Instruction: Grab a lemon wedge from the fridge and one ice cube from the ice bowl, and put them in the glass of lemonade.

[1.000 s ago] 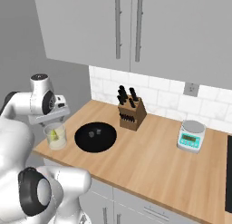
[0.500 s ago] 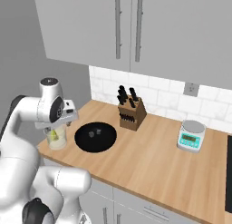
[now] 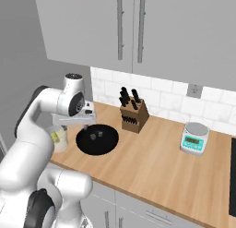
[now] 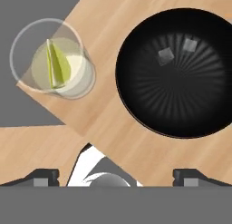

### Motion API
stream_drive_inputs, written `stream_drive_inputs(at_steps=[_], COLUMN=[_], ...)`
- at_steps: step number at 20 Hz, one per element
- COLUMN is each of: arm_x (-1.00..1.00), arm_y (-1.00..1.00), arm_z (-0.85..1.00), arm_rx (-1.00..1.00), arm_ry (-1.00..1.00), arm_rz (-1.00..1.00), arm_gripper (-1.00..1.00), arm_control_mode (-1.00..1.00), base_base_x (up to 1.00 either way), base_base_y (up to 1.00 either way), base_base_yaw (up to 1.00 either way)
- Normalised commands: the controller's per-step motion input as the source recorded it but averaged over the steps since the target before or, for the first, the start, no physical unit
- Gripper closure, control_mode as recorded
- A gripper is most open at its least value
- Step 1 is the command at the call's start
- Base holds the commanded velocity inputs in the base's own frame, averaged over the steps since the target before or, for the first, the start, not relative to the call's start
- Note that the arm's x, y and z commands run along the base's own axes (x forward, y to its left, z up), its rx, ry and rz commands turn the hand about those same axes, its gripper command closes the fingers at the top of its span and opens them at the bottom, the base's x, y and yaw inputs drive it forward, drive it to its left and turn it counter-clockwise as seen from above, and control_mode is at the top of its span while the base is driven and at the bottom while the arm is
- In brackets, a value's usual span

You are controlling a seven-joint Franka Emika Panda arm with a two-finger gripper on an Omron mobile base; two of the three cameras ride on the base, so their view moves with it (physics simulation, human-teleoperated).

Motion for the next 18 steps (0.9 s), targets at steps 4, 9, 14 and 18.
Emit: stream_drive_inputs(at_steps=[4,9,14,18], arm_x=[0.05,0.21,0.35,0.18], arm_y=[-0.03,0.0,0.0,0.0], arm_z=[-0.57,-0.35,-0.21,-0.02], arm_rx=[0.0,0.0,-0.02,0.0], arm_ry=[0.03,0.08,0.02,-0.01], arm_rz=[-0.23,-0.21,-0.13,-0.07], arm_gripper=[-1.0,-1.0,-1.0,-1.0], arm_control_mode=[-1.0,-1.0,-1.0,-1.0], base_base_x=[0.0,0.0,0.0,0.0], base_base_y=[0.0,0.0,0.0,0.0], base_base_yaw=[0.0,0.0,0.0,0.0])
